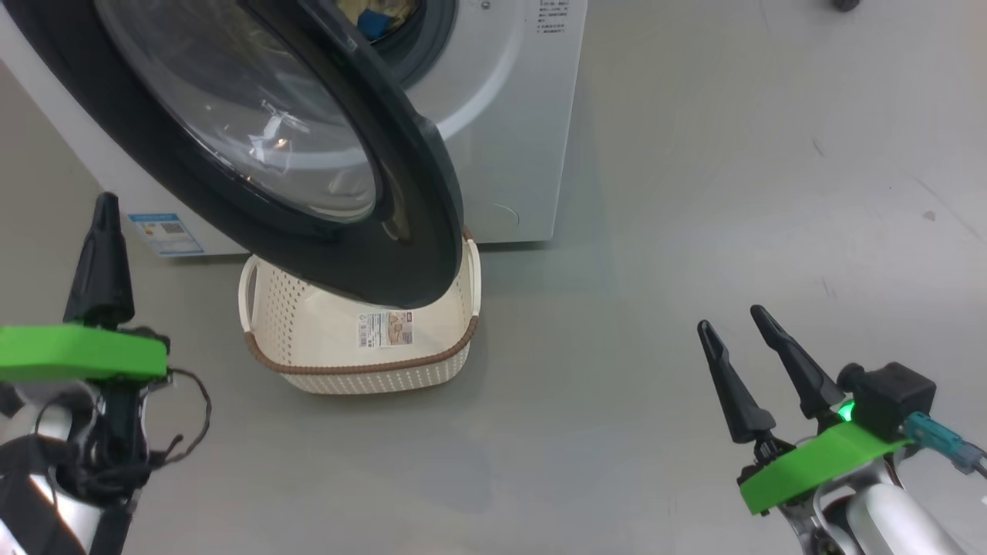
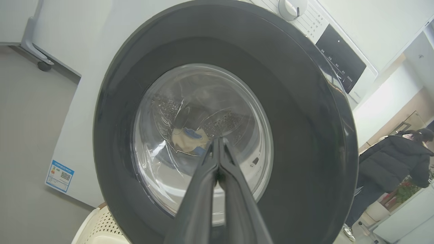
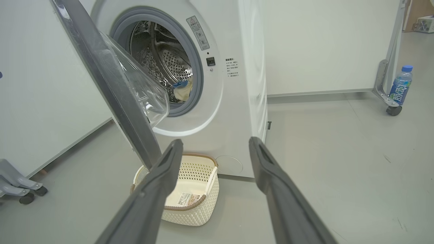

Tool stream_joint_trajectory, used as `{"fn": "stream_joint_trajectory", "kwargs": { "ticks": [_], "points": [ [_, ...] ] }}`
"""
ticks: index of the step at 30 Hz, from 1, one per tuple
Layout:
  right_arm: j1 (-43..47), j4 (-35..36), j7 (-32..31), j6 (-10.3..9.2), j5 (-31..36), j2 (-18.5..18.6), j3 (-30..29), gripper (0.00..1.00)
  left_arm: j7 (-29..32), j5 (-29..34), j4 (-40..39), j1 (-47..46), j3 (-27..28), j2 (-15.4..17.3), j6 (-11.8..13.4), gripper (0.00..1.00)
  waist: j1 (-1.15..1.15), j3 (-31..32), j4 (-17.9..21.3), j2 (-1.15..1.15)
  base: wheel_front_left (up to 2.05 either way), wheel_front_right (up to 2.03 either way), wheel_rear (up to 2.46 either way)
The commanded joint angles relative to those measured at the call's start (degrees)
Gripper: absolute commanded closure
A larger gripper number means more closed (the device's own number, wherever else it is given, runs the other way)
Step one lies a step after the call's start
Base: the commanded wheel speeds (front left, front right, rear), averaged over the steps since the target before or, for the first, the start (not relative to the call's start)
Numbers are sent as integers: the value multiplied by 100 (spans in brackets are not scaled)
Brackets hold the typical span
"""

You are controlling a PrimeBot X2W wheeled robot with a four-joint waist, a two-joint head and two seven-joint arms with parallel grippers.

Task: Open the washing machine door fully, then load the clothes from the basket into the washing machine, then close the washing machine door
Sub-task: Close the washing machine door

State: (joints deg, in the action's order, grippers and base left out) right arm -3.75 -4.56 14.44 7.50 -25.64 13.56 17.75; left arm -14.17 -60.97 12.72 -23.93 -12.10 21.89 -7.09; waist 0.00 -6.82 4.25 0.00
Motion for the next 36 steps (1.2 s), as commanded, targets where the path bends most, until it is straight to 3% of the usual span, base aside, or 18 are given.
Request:
{"fn": "stream_joint_trajectory", "kwargs": {
  "ticks": [1,4,6,7,8,21,36],
  "points": [
    [-61,196,56,-1,55,40,39,0,-47,118,-156,-132,203,292,-39,100,0,45,-5,0,0,0,0],
    [0,217,56,-1,64,46,29,0,-75,630,-121,108,264,377,-22,96,0,131,-6,0,0,0,0],
    [41,233,56,-1,71,53,24,0,-79,998,-135,272,339,362,52,59,0,181,-8,0,0,0,0],
    [57,241,56,-1,73,55,24,0,-80,1200,-177,349,416,346,115,11,0,199,-5,0,0,0,0],
    [75,245,56,-1,72,59,21,0,-80,1376,-213,447,453,319,153,0,0,222,-7,0,0,0,0],
    [269,325,56,-1,118,58,-40,0,-82,3462,-989,1796,997,102,1013,0,0,394,72,0,0,0,0],
    [380,372,56,-1,145,17,-151,0,-83,4211,-1546,2890,1211,-202,1193,0,0,397,148,0,0,0,0]
  ]
}}
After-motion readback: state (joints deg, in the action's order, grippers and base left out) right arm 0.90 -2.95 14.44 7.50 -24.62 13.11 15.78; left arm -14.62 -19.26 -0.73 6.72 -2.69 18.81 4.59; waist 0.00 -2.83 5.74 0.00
